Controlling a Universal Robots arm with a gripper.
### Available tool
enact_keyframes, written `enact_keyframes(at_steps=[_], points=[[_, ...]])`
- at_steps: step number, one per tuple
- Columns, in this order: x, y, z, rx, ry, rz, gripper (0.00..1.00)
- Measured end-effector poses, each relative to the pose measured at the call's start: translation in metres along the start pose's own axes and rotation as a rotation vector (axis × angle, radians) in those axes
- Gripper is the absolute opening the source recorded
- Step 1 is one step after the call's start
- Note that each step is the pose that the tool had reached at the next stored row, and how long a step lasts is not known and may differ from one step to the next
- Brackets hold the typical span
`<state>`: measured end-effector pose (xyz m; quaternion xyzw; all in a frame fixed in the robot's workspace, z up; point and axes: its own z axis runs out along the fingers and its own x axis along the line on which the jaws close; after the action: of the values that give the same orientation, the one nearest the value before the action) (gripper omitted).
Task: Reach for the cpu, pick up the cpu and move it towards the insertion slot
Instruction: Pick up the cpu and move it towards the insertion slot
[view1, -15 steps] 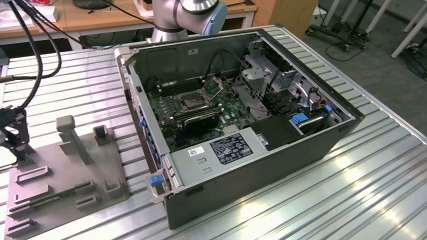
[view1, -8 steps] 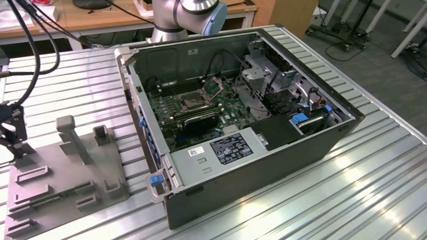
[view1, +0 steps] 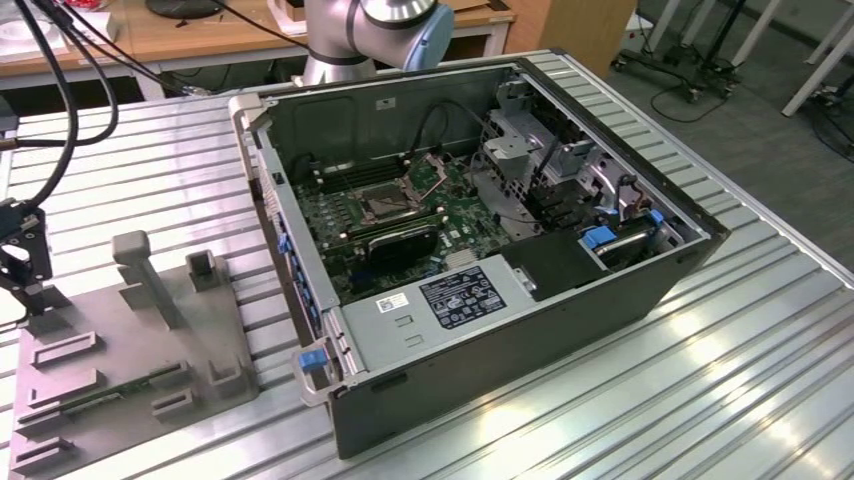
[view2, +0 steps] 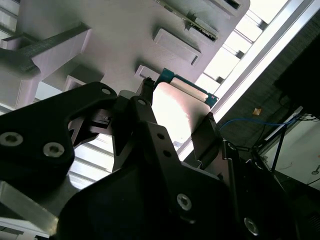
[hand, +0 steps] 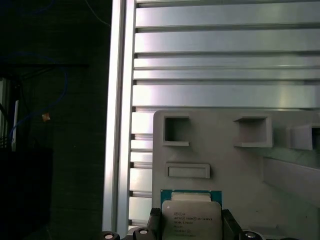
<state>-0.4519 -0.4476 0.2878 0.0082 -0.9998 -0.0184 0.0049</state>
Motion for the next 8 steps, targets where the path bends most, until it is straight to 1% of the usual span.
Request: enact_keyframes(at_steps=[8], points=[[-0.0013,0.0000,0.0001,0.0000,0.0000,0.000,0.55]])
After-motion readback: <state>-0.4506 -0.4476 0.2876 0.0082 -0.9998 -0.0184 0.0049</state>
